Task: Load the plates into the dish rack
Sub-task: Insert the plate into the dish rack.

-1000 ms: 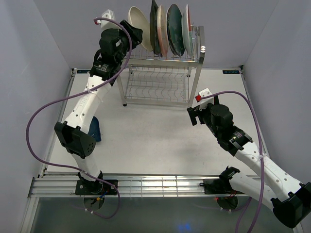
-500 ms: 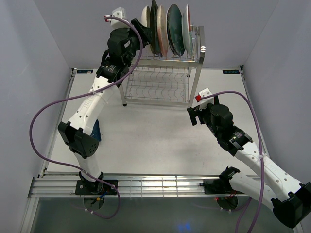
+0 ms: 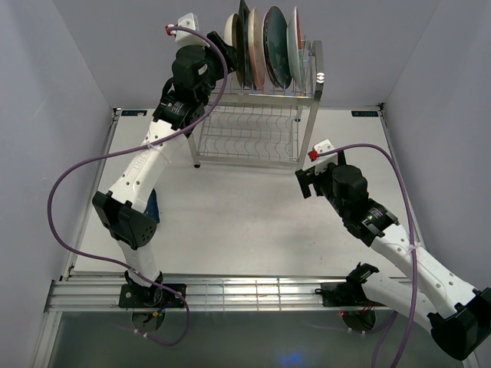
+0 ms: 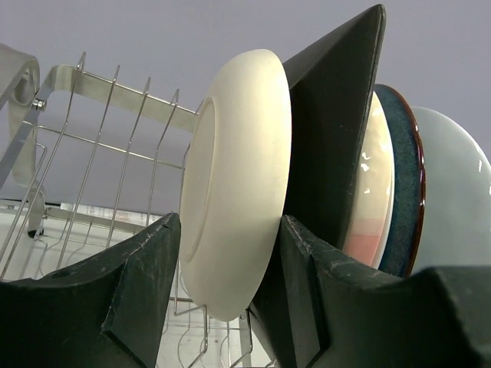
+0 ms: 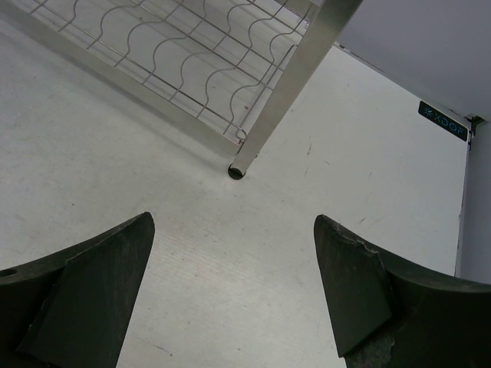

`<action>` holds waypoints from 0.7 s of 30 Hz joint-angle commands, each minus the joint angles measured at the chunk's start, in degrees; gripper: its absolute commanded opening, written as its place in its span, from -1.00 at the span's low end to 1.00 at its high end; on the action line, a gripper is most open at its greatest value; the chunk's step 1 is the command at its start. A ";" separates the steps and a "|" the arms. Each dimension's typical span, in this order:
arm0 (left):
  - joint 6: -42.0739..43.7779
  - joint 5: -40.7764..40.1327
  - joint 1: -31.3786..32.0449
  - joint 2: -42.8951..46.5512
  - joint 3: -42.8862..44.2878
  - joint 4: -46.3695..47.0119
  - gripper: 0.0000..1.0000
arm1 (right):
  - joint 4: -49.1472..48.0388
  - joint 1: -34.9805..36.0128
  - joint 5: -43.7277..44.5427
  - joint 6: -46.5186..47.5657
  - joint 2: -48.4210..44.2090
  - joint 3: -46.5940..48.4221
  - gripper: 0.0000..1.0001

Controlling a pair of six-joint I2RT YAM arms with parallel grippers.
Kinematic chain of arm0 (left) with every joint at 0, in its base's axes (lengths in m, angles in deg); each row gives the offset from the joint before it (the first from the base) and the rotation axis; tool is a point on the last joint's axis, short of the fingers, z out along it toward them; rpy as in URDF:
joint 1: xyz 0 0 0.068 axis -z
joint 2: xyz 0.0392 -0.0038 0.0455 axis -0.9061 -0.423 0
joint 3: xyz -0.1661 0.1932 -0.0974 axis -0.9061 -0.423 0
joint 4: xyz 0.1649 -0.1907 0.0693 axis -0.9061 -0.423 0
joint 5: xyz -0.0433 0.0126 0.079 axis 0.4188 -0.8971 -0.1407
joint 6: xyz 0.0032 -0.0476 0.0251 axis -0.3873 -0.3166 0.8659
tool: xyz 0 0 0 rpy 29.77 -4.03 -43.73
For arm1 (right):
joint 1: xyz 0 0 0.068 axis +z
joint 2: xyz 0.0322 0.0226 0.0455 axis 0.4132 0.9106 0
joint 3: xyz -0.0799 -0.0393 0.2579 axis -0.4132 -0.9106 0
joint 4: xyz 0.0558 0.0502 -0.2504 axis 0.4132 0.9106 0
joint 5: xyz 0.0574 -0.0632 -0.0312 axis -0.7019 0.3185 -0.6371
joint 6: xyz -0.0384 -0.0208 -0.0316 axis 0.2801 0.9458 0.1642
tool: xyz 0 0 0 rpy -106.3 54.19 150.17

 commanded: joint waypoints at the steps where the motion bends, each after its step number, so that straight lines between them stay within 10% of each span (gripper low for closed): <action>1: 1.34 -1.15 0.08 1.79 0.84 -1.10 0.29 | -0.44 -0.26 -0.33 -0.04 0.01 0.57 0.80; 21: -3.67 -2.02 -0.01 17.68 -14.96 -2.33 0.78 | -0.43 -0.17 -0.50 0.49 -0.16 0.57 0.80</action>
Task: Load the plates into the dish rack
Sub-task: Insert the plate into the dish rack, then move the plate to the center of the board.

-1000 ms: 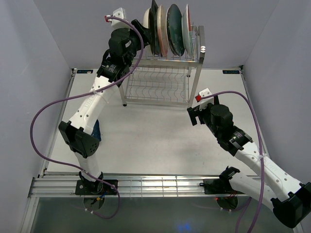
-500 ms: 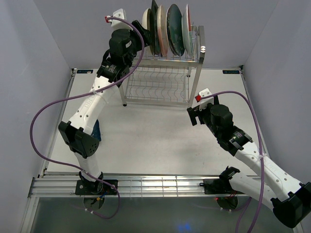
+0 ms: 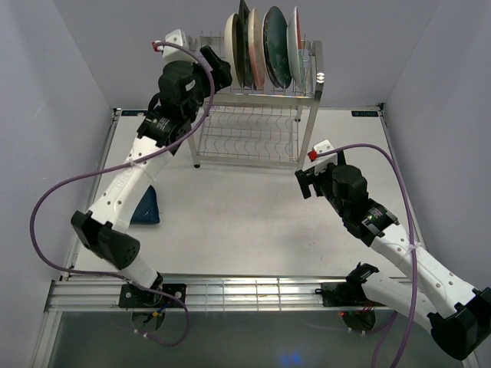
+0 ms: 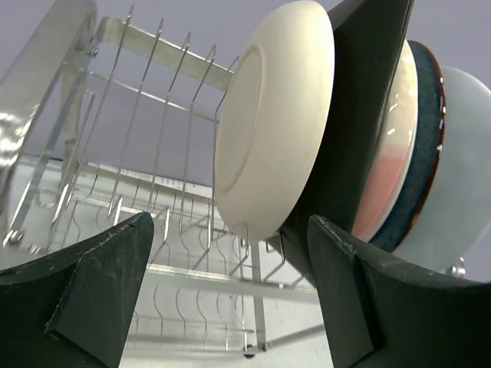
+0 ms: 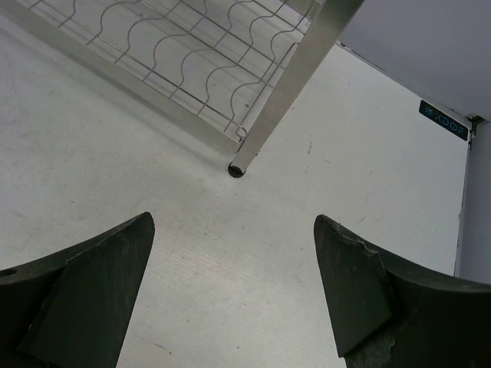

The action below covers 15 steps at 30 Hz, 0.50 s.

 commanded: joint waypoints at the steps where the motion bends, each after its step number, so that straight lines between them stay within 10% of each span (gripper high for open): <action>1: -2.91 -1.81 0.08 10.04 -5.61 -0.17 0.84 | -0.70 -0.26 -0.46 0.25 -0.60 0.48 0.80; 15: -15.03 -11.54 0.08 41.24 -38.75 -5.69 0.96 | -0.43 -0.17 -1.43 0.78 -1.75 0.31 0.80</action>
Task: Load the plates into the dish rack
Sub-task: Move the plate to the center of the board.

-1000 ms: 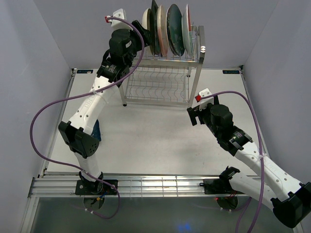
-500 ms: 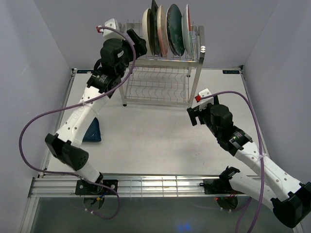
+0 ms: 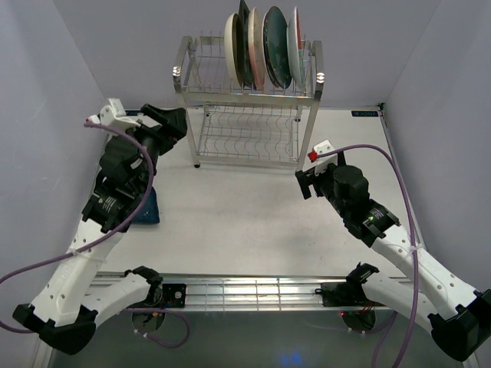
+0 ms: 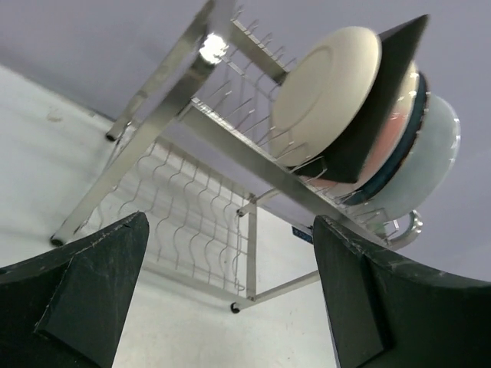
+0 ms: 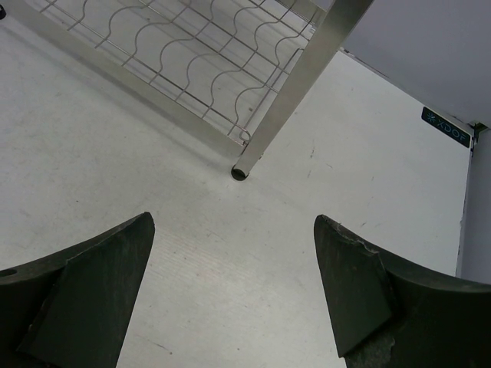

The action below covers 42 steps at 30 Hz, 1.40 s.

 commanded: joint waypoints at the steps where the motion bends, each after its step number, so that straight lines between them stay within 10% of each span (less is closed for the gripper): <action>1: -4.87 -6.33 0.08 6.47 -8.15 -5.28 0.96 | -0.65 -0.17 -0.46 0.32 -1.16 0.31 0.80; 11: -10.32 -15.82 0.08 15.20 -23.81 -19.50 0.96 | -0.39 -0.17 -0.82 0.41 -0.45 0.48 0.80; 29: -59.34 -23.04 0.08 7.22 -29.28 -55.37 0.96 | 0.75 -0.17 -2.14 0.58 -0.19 0.57 0.80; 42: -51.04 -20.68 -4.31 9.49 -37.28 -42.48 0.96 | 1.11 -0.17 -2.22 0.49 0.16 0.48 0.80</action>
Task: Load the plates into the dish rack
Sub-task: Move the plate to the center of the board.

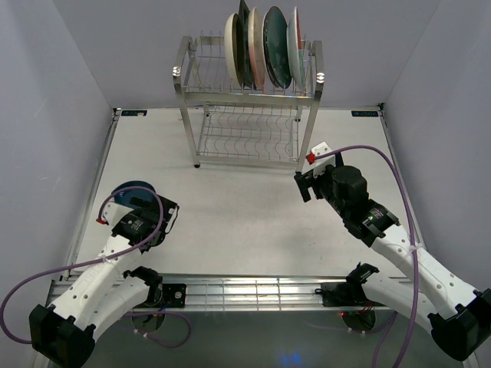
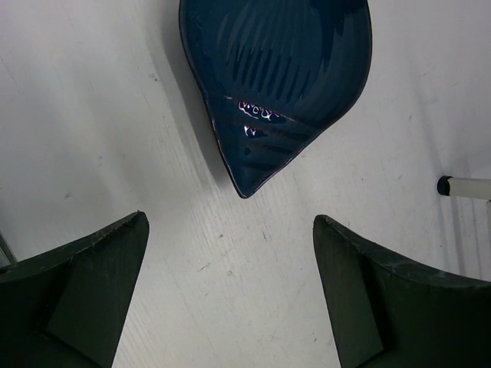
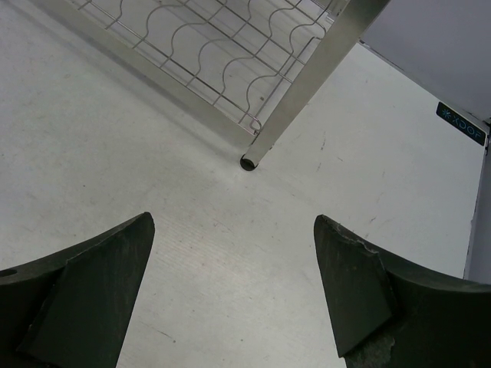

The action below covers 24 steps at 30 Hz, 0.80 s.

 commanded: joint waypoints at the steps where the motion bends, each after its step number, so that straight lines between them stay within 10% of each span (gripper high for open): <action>1: 4.75 1.12 -2.57 -1.83 -0.34 4.81 0.96 | -0.93 -0.09 -0.43 0.25 0.05 0.39 0.80; 24: 20.84 15.97 -24.01 -4.38 -8.16 28.01 0.96 | -0.58 -0.17 -0.69 0.34 0.40 0.22 0.80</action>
